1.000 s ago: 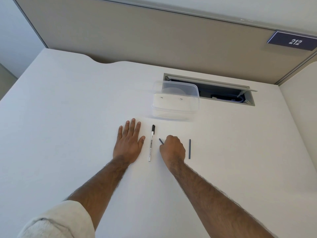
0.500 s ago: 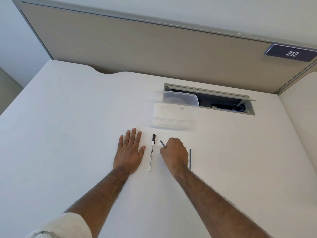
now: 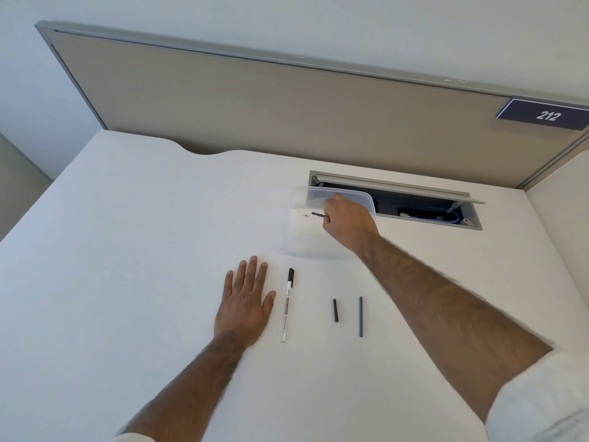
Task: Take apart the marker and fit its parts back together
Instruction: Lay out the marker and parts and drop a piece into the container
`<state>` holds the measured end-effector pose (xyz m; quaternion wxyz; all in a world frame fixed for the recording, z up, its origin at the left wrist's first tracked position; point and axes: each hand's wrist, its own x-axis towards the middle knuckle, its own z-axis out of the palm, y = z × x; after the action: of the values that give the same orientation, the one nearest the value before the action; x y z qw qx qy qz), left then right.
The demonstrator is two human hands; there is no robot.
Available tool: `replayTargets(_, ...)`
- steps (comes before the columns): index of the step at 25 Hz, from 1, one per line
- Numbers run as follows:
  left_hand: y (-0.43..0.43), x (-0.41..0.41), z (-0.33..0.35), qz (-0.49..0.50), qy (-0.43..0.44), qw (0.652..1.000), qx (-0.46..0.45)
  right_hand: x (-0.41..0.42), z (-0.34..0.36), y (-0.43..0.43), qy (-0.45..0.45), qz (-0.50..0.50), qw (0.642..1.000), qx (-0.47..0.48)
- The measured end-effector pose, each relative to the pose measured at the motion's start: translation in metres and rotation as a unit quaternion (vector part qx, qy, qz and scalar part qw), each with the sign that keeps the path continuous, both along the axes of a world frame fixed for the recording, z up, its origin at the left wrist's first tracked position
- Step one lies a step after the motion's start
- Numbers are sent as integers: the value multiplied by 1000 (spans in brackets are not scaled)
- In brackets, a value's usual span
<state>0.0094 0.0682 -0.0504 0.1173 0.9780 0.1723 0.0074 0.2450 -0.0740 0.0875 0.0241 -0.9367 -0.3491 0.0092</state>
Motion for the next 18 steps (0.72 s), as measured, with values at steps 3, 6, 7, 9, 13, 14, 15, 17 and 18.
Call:
replayTargets(3,0,0,-1,1,0,1000,0,19,-7,10,-9,44,998,-53)
replayTargets(6,-1,0,0,3,7,1000,8,31,-14,17,-21,56,994,-88)
replayTargets(7,-1,0,0,3,8,1000,8,34,-16,18,-23,57,994,-93)
replayTargets(9,-1,0,1,4,11,1000,6,39,-21,22,-24,65,993,-99)
replayTargets(13,-1,0,1,2,10,1000,7,45,-30,24,-17,70,992,-106)
replayTargets(14,-2,0,1,3,8,1000,6,45,-30,23,-16,68,992,-107)
replayTargets(15,-2,0,1,3,6,1000,5,44,-29,23,-16,64,992,-104)
replayTargets(17,-2,0,1,3,7,1000,5,40,-25,22,-16,41,996,-79)
replayTargets(18,-2,0,1,3,9,1000,7,36,-21,21,-16,24,998,-56)
